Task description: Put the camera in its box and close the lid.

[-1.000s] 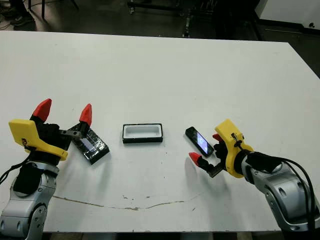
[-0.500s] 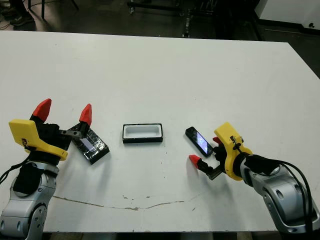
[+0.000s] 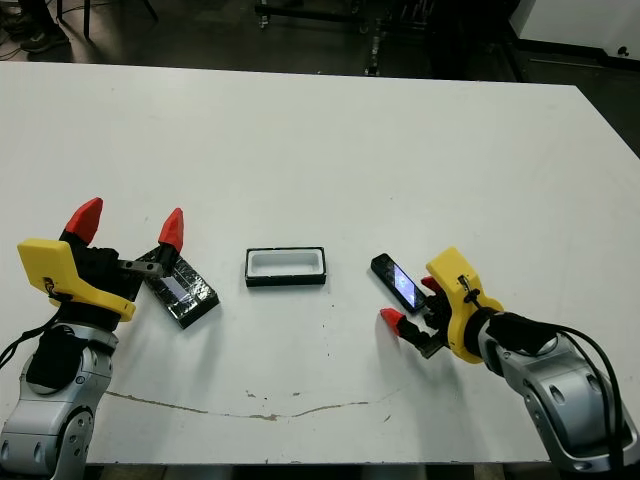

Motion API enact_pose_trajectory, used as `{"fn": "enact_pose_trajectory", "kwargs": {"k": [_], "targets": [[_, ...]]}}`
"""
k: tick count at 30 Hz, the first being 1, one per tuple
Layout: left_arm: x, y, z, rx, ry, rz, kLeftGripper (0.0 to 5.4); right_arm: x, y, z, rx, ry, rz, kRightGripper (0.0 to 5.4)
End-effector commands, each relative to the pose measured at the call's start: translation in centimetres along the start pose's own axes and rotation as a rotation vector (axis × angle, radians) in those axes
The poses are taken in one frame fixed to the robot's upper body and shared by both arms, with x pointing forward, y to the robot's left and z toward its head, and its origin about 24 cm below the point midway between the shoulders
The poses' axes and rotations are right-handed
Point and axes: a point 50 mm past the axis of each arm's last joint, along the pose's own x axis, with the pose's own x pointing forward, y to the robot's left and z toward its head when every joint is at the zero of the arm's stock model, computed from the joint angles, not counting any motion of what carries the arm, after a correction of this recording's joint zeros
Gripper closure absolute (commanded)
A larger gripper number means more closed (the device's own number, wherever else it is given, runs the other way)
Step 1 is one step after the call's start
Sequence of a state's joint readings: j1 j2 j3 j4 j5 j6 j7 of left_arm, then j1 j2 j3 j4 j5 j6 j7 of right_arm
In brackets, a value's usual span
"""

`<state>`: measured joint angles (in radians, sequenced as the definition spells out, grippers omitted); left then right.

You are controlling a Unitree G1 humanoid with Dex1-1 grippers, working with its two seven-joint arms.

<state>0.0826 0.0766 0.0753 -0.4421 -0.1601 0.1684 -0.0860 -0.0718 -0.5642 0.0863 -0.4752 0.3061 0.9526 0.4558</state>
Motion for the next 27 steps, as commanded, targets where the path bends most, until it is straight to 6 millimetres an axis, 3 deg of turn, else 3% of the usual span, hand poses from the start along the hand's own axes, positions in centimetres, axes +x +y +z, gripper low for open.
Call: {"fn": "enact_pose_trajectory", "kwargs": {"k": [1, 12, 27], "targets": [[-0.28, 0.19, -0.2, 0.008, 0.013, 0.008, 0.0, -0.02, -0.02, -0.79, 0.066, 0.027, -0.025, 1.97], [-0.28, 0.21, -0.03, -0.011, 0.008, 0.008, 0.0, 0.25, 0.32, -1.4, 0.175, 0.038, -0.025, 3.74], [-0.36, 0.21, 0.01, -0.007, 0.011, 0.007, 0.0, 0.02, 0.66, -1.43, 0.137, 0.019, -0.041, 3.74]]}}
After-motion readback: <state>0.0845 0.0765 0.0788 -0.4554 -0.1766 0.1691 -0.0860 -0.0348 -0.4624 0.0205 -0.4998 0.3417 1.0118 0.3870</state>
